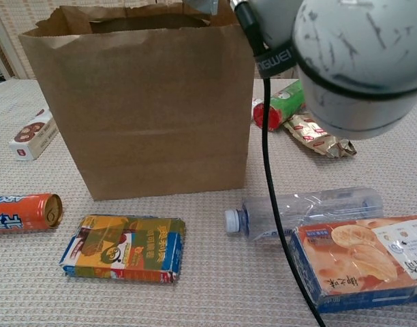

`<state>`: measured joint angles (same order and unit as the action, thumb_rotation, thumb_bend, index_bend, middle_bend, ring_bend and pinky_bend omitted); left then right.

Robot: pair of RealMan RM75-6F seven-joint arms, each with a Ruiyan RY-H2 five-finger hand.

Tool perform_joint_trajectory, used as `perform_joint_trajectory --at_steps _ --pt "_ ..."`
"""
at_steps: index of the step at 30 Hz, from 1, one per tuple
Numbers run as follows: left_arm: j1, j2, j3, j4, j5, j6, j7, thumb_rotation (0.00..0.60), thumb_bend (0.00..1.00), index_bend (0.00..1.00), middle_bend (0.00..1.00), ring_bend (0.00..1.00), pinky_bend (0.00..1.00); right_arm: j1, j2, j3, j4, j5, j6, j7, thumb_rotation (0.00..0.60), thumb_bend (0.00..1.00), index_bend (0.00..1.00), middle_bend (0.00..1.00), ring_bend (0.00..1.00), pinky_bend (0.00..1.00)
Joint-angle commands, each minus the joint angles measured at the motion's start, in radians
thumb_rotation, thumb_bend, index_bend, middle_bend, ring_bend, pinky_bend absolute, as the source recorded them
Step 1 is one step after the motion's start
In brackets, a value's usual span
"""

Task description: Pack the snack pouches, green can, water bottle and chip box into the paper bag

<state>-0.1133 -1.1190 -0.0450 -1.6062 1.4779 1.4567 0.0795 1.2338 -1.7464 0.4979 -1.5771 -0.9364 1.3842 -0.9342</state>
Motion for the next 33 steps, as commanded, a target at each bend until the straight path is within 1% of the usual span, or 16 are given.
perform_joint_trajectory --at_steps 1,3,4,5,6,7,8,9,11,13,17,21,24,26,29,33 --pt "0.000 0.000 0.000 0.000 0.000 0.000 0.000 0.600 0.39 0.03 0.00 0.00 0.00 -0.008 -0.001 -0.019 -0.009 0.031 -0.019 -0.022 0.600 0.30 0.65 0.61 0.60 0.63" --pt "0.000 0.000 0.000 0.001 0.000 0.000 0.000 0.600 0.39 0.03 0.00 0.00 0.00 -0.017 0.006 -0.030 -0.030 0.077 -0.032 -0.055 0.600 0.30 0.57 0.59 0.54 0.53" --pt "0.000 0.000 0.000 0.001 0.000 0.000 0.001 0.600 0.39 0.03 0.00 0.00 0.00 -0.020 0.011 -0.034 -0.045 0.110 -0.037 -0.082 0.600 0.30 0.46 0.53 0.47 0.43" --pt "0.000 0.000 0.000 0.001 0.000 0.000 0.002 0.600 0.39 0.03 0.00 0.00 0.00 -0.022 0.020 -0.036 -0.069 0.161 -0.040 -0.126 0.600 0.28 0.30 0.43 0.37 0.33" --pt "0.000 -0.001 0.000 0.001 0.000 0.000 0.003 0.600 0.39 0.03 0.00 0.00 0.00 -0.023 0.028 -0.033 -0.090 0.198 -0.039 -0.157 0.600 0.25 0.19 0.36 0.29 0.27" --pt "0.000 -0.001 0.000 0.001 0.000 0.001 0.004 0.600 0.39 0.03 0.00 0.00 0.00 -0.022 0.036 -0.028 -0.109 0.227 -0.036 -0.178 0.600 0.21 0.07 0.26 0.19 0.20" --pt "0.000 -0.001 0.000 0.001 0.000 0.001 0.005 0.600 0.39 0.03 0.00 0.00 0.00 -0.023 0.046 -0.022 -0.132 0.248 -0.033 -0.190 0.600 0.18 0.01 0.19 0.12 0.15" --pt "0.000 -0.002 0.000 0.001 0.000 0.002 0.006 0.600 0.39 0.03 0.00 0.00 0.00 -0.025 0.054 -0.017 -0.146 0.253 -0.029 -0.189 0.600 0.15 0.00 0.14 0.07 0.12" --pt "0.000 -0.003 0.000 0.001 0.000 0.003 0.008 0.600 0.39 0.03 0.00 0.00 0.00 -0.032 0.073 -0.008 -0.177 0.251 -0.017 -0.176 0.600 0.13 0.00 0.11 0.04 0.10" --pt "0.001 -0.003 0.000 0.002 0.000 0.003 0.011 0.600 0.39 0.03 0.00 0.00 0.00 -0.042 0.092 -0.002 -0.207 0.244 -0.004 -0.161 0.600 0.12 0.00 0.11 0.03 0.09" --pt "0.001 -0.005 0.000 0.002 -0.001 0.005 0.016 0.600 0.39 0.03 0.00 0.00 0.00 -0.082 0.165 0.005 -0.300 0.210 0.030 -0.128 0.600 0.12 0.00 0.11 0.03 0.08" --pt "0.002 -0.006 0.001 0.003 0.001 0.007 0.017 0.600 0.39 0.03 0.00 0.00 0.00 -0.154 0.258 -0.006 -0.394 0.191 0.083 -0.103 0.600 0.12 0.00 0.11 0.03 0.08" --pt "0.003 -0.007 0.002 0.004 0.003 0.009 0.020 0.600 0.39 0.03 0.00 0.00 0.00 -0.226 0.339 -0.027 -0.443 0.194 0.113 -0.072 0.600 0.12 0.00 0.11 0.03 0.08" --pt "0.003 -0.009 0.002 0.005 0.003 0.010 0.025 0.600 0.39 0.03 0.00 0.00 0.00 -0.278 0.389 -0.039 -0.456 0.211 0.123 -0.035 0.600 0.12 0.00 0.11 0.03 0.08" --pt "0.004 -0.012 0.001 0.004 0.003 0.013 0.033 0.600 0.39 0.03 0.00 0.00 0.00 -0.344 0.432 -0.048 -0.444 0.262 0.119 0.039 0.600 0.12 0.00 0.11 0.03 0.08" --pt "0.004 -0.014 0.000 0.001 0.000 0.015 0.042 0.600 0.39 0.03 0.00 0.00 0.00 -0.404 0.436 -0.060 -0.395 0.371 0.084 0.128 0.600 0.12 0.00 0.10 0.00 0.03"
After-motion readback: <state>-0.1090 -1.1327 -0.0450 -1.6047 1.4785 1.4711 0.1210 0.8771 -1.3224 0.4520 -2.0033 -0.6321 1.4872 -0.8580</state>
